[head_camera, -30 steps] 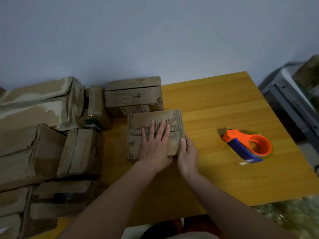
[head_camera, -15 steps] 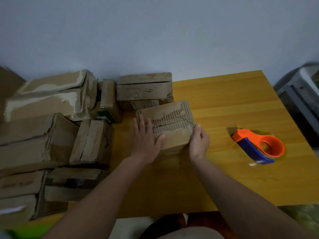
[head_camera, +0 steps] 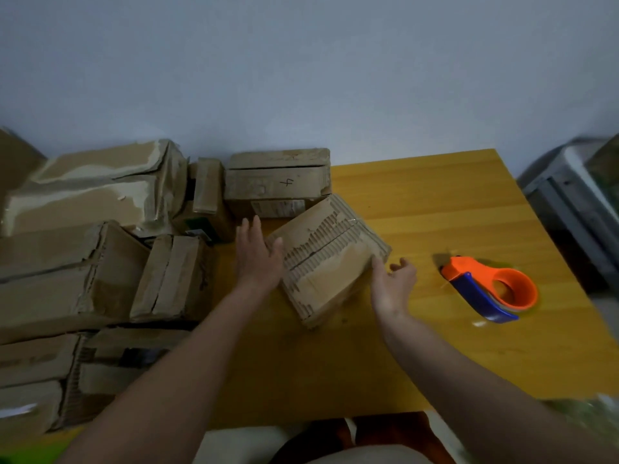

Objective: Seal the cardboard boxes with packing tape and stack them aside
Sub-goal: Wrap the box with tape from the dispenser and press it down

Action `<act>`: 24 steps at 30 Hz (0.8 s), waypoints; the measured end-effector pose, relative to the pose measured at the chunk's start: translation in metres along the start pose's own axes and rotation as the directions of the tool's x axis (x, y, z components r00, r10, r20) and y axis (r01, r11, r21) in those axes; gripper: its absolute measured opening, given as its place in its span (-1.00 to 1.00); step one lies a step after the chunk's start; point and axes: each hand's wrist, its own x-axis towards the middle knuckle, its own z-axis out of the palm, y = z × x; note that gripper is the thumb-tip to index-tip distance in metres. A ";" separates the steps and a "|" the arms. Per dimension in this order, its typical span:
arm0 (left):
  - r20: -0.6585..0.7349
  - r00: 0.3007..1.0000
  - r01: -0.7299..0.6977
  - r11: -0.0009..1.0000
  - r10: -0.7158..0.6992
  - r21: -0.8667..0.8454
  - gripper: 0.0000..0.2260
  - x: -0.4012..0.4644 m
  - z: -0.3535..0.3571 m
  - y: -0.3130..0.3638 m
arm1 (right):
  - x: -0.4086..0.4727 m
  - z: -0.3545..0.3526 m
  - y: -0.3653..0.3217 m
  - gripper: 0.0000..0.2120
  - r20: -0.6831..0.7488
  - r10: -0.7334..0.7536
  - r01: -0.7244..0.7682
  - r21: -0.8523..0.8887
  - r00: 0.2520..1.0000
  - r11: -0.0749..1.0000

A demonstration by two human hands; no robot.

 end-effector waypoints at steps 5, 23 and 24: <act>0.122 0.993 -0.013 0.994 -0.001 0.113 -0.58 -0.005 0.002 -0.002 | -0.031 0.001 0.012 -0.52 0.300 0.075 -0.082 0.009 0.951 0.997; 0.597 0.794 -0.401 0.836 0.114 0.373 -0.16 -0.117 0.024 0.043 | 0.054 -0.071 -0.013 -0.60 0.311 -0.048 0.152 -0.317 0.949 0.936; 0.524 0.826 -0.470 0.768 0.209 0.434 -0.36 -0.115 0.023 0.049 | 0.054 -0.072 -0.018 -0.64 0.335 -0.064 0.169 -0.293 0.940 0.941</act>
